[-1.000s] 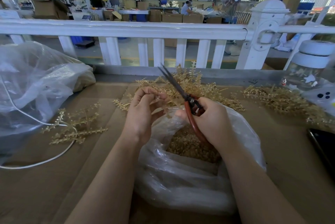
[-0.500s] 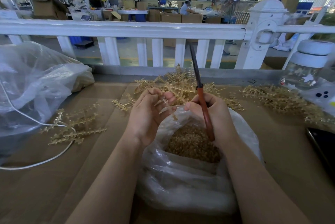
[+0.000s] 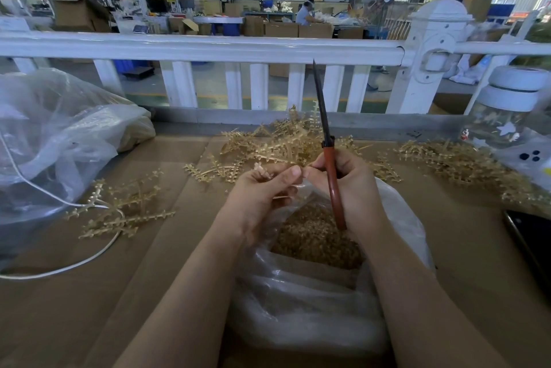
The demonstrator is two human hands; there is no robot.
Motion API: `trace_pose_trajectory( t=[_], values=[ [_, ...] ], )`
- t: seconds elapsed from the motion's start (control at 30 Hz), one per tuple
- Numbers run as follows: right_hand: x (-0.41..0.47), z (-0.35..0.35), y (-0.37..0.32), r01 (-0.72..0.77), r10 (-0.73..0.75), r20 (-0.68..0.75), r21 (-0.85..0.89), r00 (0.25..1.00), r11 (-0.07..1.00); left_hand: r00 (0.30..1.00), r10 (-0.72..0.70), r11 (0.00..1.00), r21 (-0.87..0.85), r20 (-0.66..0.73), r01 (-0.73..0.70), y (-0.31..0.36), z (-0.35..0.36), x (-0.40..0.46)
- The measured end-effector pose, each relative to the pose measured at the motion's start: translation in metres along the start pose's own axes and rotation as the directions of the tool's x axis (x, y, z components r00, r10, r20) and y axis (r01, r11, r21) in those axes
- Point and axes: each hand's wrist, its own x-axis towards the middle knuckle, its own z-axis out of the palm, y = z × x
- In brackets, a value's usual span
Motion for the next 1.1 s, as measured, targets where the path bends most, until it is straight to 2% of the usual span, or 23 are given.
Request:
trace_pose_trajectory(
  t=[0.1,0.27,0.5,0.8,0.97,1.1],
  values=[
    [-0.001,0.001,0.0,-0.022,0.022,0.04,-0.006,0.999,1.0,0.998,0.048,0.999,0.002,-0.034,-0.048,0.0,0.0,0.001],
    [-0.002,0.002,-0.001,-0.054,0.054,0.037,-0.016,0.998,0.998,0.993,0.048,0.999,0.02,-0.109,-0.046,0.0,0.0,0.003],
    [-0.002,0.002,-0.002,-0.056,0.057,0.009,-0.027,0.998,0.998,0.996,0.084,0.994,0.068,-0.03,-0.082,0.001,0.0,-0.001],
    [-0.001,0.001,0.003,-0.07,0.072,0.035,-0.047,0.997,0.996,0.988,0.115,0.993,0.007,-0.104,-0.115,0.001,-0.002,0.001],
    [-0.001,-0.003,0.004,0.011,-0.012,-0.004,-0.198,1.0,0.98,0.953,0.21,0.976,-0.014,-0.217,-0.219,0.007,-0.008,0.003],
    [-0.006,-0.003,0.003,0.073,-0.081,-0.008,-0.361,0.997,0.93,0.933,0.269,0.958,-0.036,-0.239,-0.285,0.013,-0.014,0.002]
  ],
)
